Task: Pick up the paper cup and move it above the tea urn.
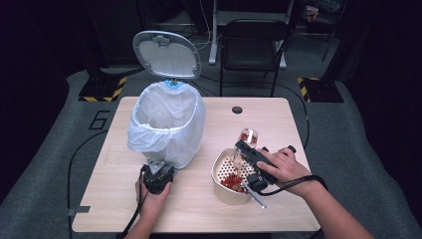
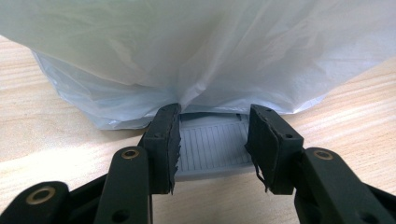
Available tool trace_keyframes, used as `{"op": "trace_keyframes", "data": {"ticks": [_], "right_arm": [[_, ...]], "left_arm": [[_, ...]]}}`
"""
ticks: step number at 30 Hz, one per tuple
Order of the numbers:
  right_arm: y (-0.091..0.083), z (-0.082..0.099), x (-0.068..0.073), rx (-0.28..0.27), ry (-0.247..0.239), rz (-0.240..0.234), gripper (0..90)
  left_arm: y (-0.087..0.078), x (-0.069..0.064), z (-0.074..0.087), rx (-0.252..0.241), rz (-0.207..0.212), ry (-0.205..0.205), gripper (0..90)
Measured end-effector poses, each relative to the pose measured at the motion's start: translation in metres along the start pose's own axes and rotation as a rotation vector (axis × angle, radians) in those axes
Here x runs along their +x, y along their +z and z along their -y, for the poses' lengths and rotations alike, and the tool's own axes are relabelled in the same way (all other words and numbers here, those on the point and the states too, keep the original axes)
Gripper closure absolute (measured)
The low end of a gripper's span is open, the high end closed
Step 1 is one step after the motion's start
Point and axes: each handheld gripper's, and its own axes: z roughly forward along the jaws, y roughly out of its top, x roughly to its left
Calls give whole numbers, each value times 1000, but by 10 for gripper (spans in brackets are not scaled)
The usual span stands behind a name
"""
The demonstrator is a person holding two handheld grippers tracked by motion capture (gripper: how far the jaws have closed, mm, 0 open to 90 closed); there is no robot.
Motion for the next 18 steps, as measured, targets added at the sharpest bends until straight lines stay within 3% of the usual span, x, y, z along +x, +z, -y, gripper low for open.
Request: {"op": "trace_keyframes", "data": {"ticks": [2,3,4,5,8,9,10,15,16,18], "right_arm": [[0,-2,2,17,-77,12,417],[0,-2,2,17,-77,12,417],[0,-3,4,24,-168,-10,419],[1,-4,5,25,-189,-20,420],[3,-4,10,46,-220,3,421],[3,-4,11,42,-258,-5,422],[3,-4,14,53,-240,19,421],[5,-4,16,62,-279,22,422],[6,-3,12,47,-343,15,422],[6,-3,14,50,-354,15,423]], "left_arm": [[0,0,0,1,-1,4,540],[0,0,0,1,-1,4,540],[0,0,0,2,2,-1,540],[0,0,0,1,1,0,540],[0,0,0,-1,2,-3,540],[0,0,0,0,-1,1,540],[0,0,0,-1,2,-4,540],[0,0,0,1,1,0,540],[0,0,0,2,1,1,540],[0,0,0,2,-2,5,540]]}}
